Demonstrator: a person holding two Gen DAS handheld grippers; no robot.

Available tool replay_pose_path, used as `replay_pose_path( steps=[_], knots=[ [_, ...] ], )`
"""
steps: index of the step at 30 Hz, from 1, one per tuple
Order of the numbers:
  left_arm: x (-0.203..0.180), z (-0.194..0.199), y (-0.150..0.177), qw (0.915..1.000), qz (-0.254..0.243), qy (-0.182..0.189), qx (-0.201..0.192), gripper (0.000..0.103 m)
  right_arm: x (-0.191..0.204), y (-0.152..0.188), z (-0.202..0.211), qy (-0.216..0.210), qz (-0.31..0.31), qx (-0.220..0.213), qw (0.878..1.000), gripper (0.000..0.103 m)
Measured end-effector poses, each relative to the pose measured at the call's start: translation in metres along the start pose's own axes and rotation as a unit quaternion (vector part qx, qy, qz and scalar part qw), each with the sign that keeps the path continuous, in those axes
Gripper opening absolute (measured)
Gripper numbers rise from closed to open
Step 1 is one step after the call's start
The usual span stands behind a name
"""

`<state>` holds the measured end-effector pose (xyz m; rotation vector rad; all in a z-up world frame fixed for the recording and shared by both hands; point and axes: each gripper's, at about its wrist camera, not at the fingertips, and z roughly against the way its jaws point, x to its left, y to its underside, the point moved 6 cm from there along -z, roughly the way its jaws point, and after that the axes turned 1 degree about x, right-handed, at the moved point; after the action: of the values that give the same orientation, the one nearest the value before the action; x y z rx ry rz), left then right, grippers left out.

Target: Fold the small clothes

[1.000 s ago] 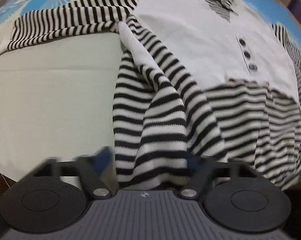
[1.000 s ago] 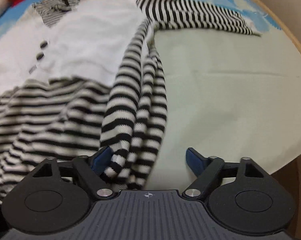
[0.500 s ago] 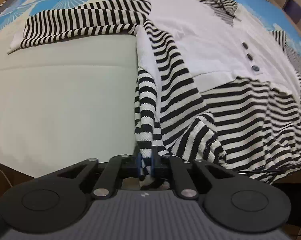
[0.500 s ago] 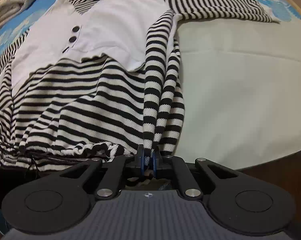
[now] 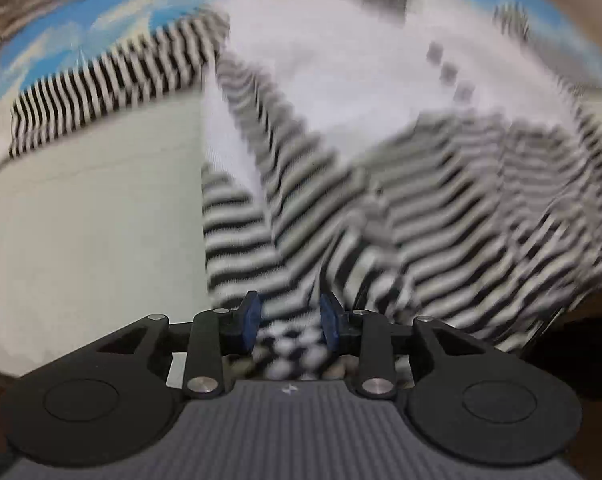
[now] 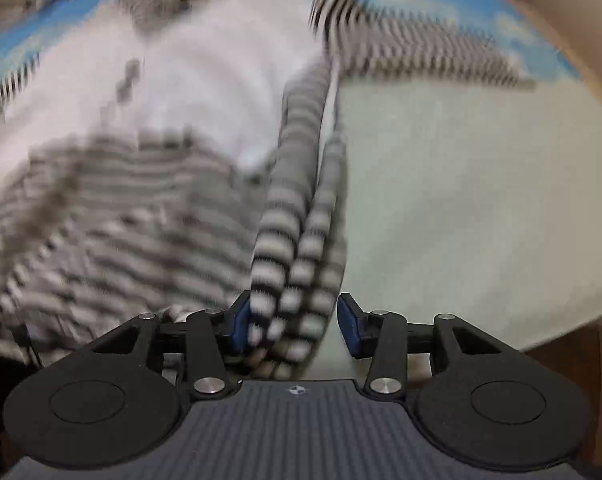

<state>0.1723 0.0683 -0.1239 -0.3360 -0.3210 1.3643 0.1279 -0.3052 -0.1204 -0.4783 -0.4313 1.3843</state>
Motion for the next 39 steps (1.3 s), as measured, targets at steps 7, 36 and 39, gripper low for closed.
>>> replay_pose_path(
  steps=[7, 36, 39],
  knots=[
    [0.036, 0.093, -0.072, 0.9837, 0.068, -0.044, -0.161, 0.046, 0.001, -0.030, 0.038, -0.021, -0.051, -0.112, 0.992, 0.055],
    [0.306, -0.059, -0.139, 0.9440, 0.287, -0.146, -0.074, 0.055, 0.142, -0.191, 0.054, -0.048, 0.092, -0.198, 0.975, 0.056],
    [0.324, -0.069, -0.130, 0.9318, 0.328, -0.144, -0.059, 0.057, 0.179, -0.226, 0.037, -0.083, 0.107, -0.203, 0.970, 0.057]
  ],
)
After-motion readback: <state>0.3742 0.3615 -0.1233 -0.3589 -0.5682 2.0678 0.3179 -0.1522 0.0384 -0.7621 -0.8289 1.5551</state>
